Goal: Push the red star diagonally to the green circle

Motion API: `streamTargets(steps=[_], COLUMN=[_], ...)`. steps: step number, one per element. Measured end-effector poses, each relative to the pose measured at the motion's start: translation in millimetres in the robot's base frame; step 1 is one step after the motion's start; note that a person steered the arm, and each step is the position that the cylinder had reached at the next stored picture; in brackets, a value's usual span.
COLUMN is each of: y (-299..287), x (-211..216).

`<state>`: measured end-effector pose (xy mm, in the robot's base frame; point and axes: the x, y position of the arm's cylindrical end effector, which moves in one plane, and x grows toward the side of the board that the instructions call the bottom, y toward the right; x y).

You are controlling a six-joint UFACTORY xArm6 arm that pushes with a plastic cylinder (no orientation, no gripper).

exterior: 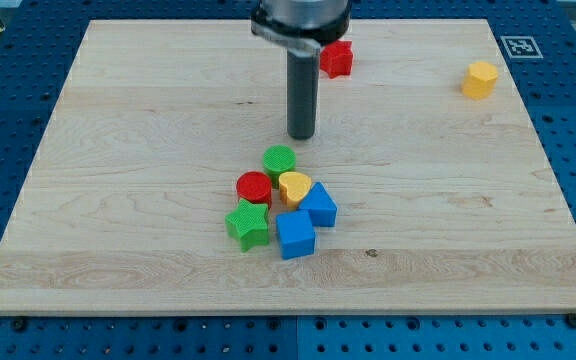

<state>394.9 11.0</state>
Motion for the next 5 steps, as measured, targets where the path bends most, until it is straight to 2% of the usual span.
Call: streamTargets(steps=[3,4,5], y=[8.7,48.0,53.9], x=[-155.2,-169.3,-167.1])
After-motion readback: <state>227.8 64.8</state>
